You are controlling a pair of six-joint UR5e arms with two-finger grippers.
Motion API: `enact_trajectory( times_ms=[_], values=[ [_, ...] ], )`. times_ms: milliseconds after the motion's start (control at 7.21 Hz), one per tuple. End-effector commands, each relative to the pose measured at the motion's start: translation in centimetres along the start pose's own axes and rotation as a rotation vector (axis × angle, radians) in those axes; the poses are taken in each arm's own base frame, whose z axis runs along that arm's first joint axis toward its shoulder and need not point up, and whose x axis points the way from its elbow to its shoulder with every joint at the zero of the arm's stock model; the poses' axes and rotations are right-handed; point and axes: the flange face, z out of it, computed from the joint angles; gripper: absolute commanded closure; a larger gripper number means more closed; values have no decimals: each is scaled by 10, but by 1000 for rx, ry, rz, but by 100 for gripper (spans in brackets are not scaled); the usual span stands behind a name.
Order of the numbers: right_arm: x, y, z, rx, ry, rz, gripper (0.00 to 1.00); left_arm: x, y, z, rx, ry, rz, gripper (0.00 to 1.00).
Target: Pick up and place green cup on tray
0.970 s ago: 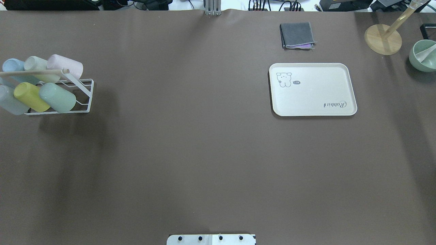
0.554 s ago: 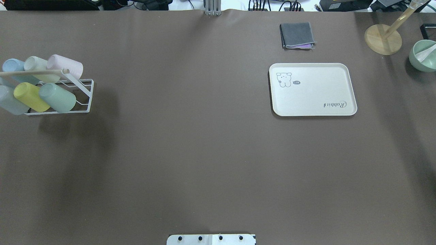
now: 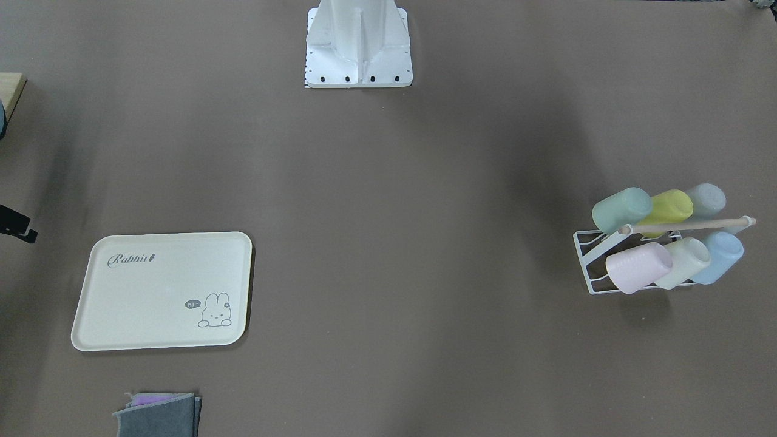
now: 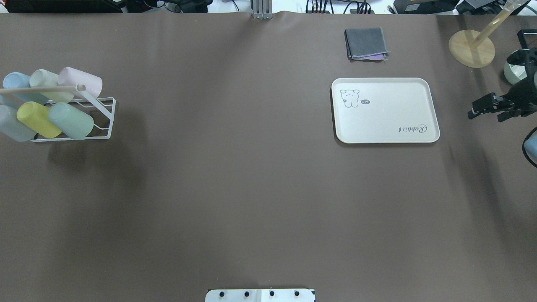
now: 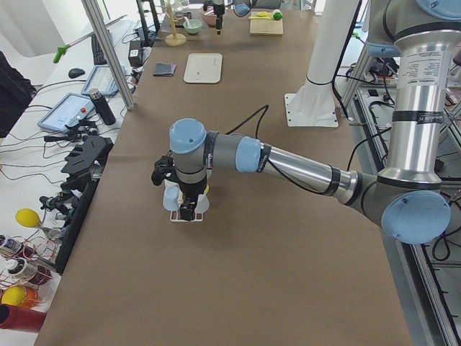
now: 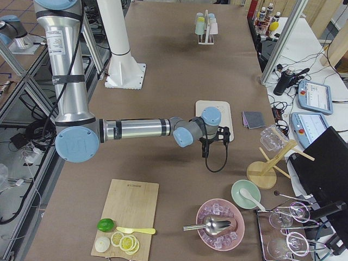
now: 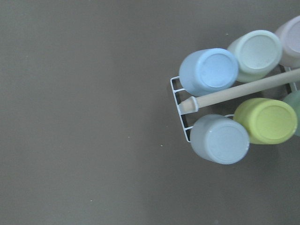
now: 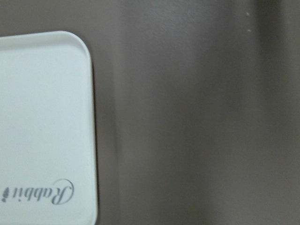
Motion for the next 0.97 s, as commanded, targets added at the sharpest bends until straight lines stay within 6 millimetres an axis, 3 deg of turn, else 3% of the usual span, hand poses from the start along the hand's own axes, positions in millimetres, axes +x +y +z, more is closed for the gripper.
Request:
enact_trajectory(
  times_ms=[0,277,554,832],
  values=[
    [-38,-30,20,30,-45,-51,0,81,-10,-14,-44,-20,9,2],
    [-75,-52,40,46,-21,-92,2,131,4,-16,-108,-82,80,2],
    [-73,-51,50,35,-11,-91,13,168,11,-16,-131,-81,150,2],
    [-67,-50,58,21,-2,-87,17,222,21,4,-150,-156,311,4]
  ],
)
